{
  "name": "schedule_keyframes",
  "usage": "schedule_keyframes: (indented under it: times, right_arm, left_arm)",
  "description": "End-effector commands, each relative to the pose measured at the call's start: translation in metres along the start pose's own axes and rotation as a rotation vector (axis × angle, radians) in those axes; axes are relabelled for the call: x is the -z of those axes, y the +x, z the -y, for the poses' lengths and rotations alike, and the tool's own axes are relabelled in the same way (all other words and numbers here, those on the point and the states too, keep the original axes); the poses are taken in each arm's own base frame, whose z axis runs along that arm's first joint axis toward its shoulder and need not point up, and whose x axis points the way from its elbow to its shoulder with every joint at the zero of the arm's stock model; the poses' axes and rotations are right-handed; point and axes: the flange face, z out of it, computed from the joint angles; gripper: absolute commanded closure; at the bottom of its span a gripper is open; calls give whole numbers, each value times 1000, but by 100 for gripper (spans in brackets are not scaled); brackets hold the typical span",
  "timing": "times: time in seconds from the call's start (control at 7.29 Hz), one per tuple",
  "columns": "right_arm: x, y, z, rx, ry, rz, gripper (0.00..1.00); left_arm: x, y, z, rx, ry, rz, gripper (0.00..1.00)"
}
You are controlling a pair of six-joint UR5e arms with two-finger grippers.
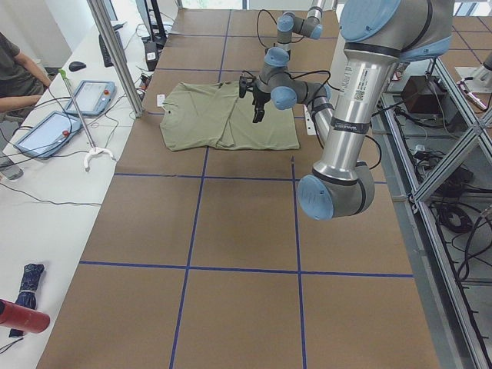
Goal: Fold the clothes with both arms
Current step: 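Release the sleeve and lower both grippers beside the shirt sides, then move both grippers along the shirt sides toward the hem nearest the robot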
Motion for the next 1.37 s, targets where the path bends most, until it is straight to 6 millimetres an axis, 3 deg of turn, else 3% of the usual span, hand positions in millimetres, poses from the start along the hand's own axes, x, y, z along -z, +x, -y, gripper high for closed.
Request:
schedule_keyframes:
  times: [0.0, 0.41, 0.82, 1.1, 1.23]
  right_arm:
    - [-4, -2, -1, 2, -7, -3, 18]
    - [-4, -7, -4, 9, -14, 5, 40]
    - [-4, -8, -4, 10, -15, 7, 45]
    - [-5, -6, -4, 9, -16, 2, 57]
    - [-6, -7, -5, 10, -19, 3, 96]
  left_arm:
    - [-2, -3, -1, 4, -6, 13, 0]
    - [-1, -8, -2, 5, -7, 19, 0]
    - [-1, -10, -2, 5, -7, 21, 0]
    - [-1, -10, -2, 5, -7, 21, 0]
    - [1, -9, -3, 4, -6, 16, 0]
